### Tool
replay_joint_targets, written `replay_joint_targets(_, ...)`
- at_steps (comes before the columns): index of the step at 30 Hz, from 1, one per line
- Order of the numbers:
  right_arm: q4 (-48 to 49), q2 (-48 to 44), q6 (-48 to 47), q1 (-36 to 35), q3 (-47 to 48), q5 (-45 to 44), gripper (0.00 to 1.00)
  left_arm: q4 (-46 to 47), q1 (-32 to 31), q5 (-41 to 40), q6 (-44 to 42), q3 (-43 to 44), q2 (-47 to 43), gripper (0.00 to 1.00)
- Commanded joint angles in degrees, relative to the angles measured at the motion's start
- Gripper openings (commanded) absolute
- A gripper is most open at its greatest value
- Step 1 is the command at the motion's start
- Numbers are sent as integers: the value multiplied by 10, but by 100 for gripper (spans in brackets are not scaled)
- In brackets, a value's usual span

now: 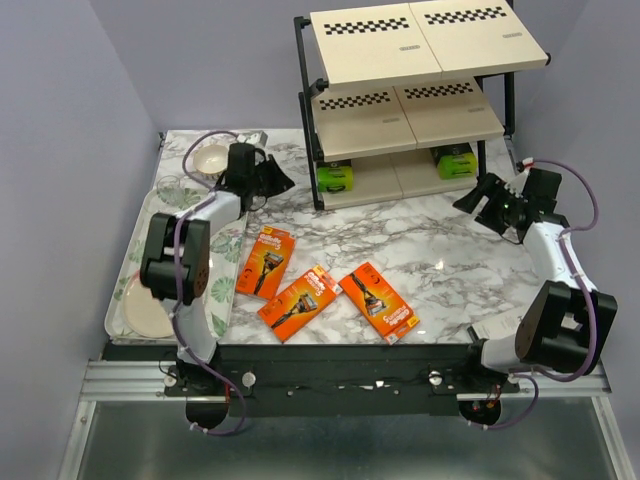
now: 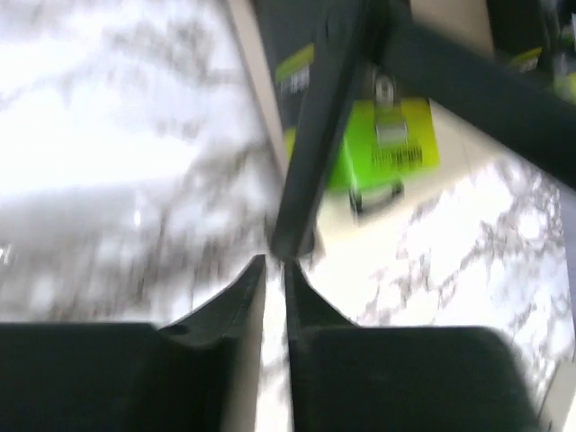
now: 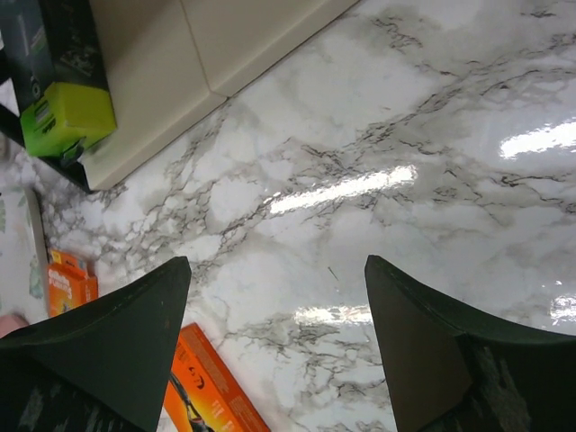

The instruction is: Place and organize the shaving razors onto the shelf

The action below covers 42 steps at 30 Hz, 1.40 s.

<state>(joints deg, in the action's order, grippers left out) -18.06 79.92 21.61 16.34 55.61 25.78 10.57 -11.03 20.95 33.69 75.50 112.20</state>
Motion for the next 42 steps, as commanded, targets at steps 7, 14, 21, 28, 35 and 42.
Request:
replay_joint_targets(7,-172,-72,-99,-63,-59,204,83,-122,-5,129,23,-235,-332,47)
replay_joint_targets(14,-242,-122,-63,-109,-202,224,80,-74,-137,234,-2,-365,-381,48)
replay_joint_targets(21,-273,-93,-47,-205,-200,140,78,-1,-241,154,49,-478,-388,43)
replay_joint_targets(28,-332,-29,-10,-235,-172,7,68,24,-265,186,75,-444,-295,43)
replay_joint_targets(35,-342,-23,7,-233,-175,-35,67,54,-297,179,97,-384,-199,40)
replay_joint_targets(42,-263,11,14,-233,-235,90,49,28,-298,166,96,-344,-157,38)
